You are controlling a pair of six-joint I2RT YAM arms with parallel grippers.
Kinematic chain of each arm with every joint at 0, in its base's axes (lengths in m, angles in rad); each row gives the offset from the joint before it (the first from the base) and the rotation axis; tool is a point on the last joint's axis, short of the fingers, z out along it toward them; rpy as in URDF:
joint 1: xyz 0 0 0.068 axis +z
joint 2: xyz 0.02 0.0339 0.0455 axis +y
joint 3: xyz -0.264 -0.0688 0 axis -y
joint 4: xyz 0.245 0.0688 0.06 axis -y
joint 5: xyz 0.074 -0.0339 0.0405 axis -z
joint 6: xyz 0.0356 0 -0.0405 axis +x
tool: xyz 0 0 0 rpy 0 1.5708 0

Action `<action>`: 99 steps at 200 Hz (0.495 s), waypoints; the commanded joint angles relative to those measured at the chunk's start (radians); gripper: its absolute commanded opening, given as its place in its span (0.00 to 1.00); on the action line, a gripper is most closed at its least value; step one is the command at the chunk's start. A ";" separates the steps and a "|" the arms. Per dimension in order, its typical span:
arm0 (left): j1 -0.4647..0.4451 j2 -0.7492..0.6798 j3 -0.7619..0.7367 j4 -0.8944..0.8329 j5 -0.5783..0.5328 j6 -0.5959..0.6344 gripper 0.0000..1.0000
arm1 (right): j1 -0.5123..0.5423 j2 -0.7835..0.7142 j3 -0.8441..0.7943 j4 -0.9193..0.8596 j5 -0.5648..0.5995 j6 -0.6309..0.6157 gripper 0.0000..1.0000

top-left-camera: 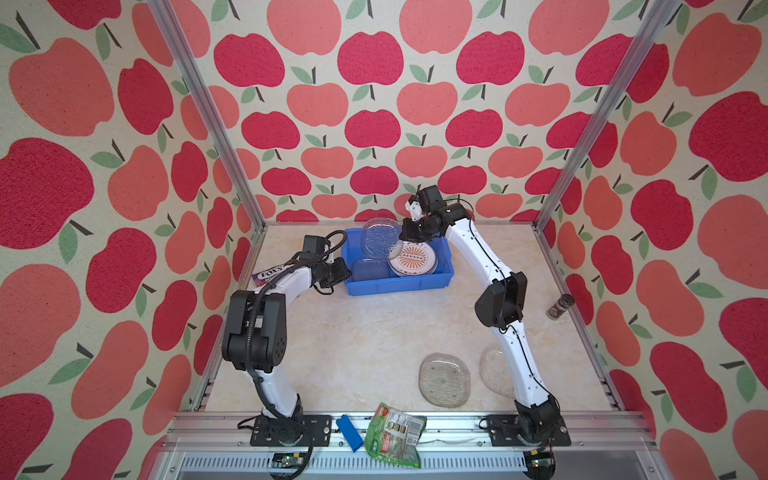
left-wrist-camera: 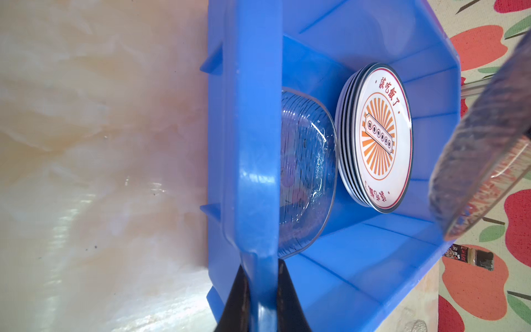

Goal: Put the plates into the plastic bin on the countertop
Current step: 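Carry the glass plate over the blue bin with the right gripper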

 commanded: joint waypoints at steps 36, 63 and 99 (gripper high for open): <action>-0.014 -0.035 -0.044 0.022 0.047 0.007 0.11 | 0.032 0.024 -0.043 -0.073 -0.078 -0.027 0.00; -0.018 -0.024 -0.041 0.030 0.050 -0.003 0.23 | 0.045 0.048 -0.046 -0.080 -0.072 -0.022 0.00; -0.023 -0.023 -0.039 0.034 0.048 -0.005 0.51 | 0.065 0.093 -0.040 -0.063 -0.074 0.008 0.00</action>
